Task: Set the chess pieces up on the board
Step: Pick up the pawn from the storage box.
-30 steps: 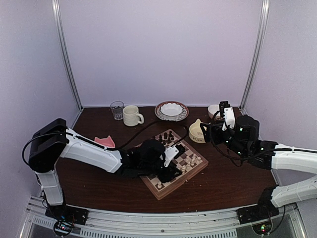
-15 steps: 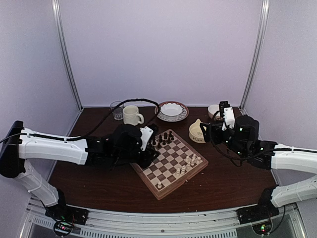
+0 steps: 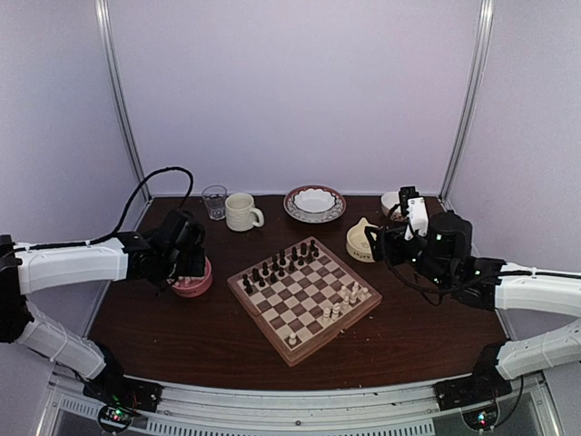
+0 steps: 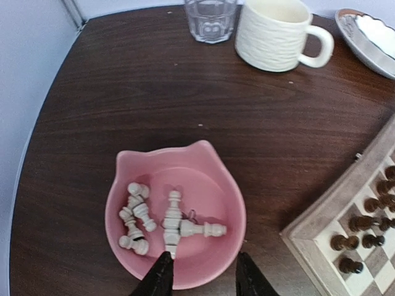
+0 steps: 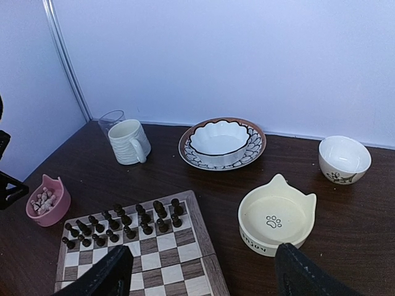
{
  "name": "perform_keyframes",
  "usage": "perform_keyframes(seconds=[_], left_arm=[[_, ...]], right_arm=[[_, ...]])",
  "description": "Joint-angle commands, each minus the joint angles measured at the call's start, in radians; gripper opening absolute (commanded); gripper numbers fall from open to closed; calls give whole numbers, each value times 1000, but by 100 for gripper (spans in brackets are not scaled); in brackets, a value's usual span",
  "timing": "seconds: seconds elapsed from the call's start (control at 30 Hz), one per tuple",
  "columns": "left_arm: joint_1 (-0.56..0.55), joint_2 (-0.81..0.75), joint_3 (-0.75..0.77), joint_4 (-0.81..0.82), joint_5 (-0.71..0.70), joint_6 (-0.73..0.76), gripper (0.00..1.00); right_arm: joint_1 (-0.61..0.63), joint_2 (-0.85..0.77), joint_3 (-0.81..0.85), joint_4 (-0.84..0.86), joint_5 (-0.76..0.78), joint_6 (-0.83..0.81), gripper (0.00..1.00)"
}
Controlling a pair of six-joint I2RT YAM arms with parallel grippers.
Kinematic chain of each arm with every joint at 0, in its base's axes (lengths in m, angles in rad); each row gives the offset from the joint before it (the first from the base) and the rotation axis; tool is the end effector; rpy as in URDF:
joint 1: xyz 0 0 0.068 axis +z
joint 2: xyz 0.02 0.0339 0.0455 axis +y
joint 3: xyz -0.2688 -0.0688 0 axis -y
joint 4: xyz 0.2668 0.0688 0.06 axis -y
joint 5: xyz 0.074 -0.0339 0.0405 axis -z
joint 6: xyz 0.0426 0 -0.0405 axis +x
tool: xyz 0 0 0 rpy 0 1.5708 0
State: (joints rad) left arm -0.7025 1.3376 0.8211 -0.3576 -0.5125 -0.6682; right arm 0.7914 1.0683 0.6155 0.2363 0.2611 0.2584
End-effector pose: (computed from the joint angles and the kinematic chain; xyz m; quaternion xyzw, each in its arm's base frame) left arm 0.2355 -0.1720 0.2102 -0.0709 0.9106 -0.0246 0.4064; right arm 0.1970 0.1837 0.2616 -0.1248 0.7669 0.2235 0.5884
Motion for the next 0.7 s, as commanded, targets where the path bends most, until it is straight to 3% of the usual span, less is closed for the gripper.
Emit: perform_keyframes(seconds=[0.0, 0.27, 0.67], left_arm=[[82, 61, 47, -68, -27, -57, 36], [183, 183, 115, -71, 34, -72, 33], [236, 331, 200, -109, -27, -210, 22]], right_arm=[[-4, 8, -3, 17, -10, 1, 82], [-5, 6, -3, 18, -16, 3, 83], [-4, 10, -3, 19, -19, 4, 83]])
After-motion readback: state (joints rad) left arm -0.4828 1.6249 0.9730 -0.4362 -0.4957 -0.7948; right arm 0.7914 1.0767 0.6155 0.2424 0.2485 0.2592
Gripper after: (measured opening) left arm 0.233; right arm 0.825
